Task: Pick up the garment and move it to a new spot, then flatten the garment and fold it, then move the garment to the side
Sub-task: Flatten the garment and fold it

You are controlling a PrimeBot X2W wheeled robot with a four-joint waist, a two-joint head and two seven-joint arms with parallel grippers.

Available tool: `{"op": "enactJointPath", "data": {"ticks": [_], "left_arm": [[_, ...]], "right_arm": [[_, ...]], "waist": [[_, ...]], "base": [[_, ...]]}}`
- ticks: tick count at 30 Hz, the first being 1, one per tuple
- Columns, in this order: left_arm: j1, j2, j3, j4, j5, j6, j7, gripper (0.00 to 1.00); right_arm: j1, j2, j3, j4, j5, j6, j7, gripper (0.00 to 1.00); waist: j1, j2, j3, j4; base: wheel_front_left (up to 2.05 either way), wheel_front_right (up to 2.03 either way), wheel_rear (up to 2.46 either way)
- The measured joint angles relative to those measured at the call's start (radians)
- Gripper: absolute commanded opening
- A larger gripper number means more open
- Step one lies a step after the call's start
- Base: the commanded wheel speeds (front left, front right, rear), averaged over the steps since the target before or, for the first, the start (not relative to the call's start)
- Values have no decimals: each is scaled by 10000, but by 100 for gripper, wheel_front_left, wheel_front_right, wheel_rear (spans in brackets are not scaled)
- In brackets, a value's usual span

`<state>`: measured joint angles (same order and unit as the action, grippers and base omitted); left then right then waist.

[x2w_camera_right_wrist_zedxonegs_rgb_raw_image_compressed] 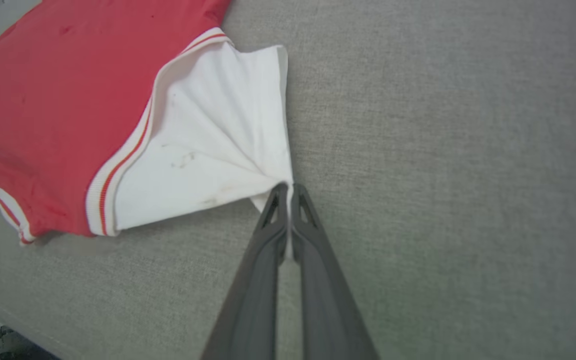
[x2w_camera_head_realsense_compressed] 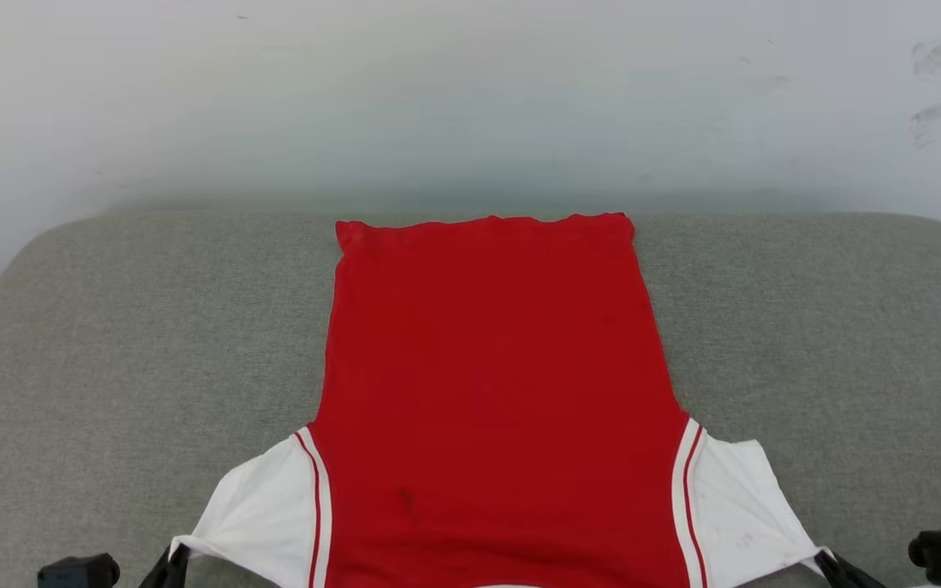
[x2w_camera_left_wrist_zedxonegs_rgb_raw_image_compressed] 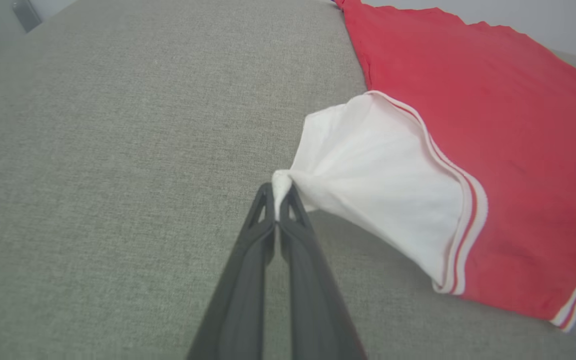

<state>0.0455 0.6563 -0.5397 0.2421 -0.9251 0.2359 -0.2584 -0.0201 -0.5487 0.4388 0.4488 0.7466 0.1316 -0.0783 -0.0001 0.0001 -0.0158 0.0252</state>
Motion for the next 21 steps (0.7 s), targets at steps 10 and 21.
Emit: {"op": "enactJointPath", "data": {"ticks": [10,21], "left_arm": [[338,-117,-23,-113,42,71,-4,0],[254,-284,-67,-575,360,146,-15,0]], "right_arm": [[1764,418,-1367,-1101,-545,0,813,0],[1690,688,-3645,-3005,-1321,-4,1381,100]], "waist": [[1,0,-12,190],[1,0,123,372]], "base": [[0,0,0],[0,0,0]]}}
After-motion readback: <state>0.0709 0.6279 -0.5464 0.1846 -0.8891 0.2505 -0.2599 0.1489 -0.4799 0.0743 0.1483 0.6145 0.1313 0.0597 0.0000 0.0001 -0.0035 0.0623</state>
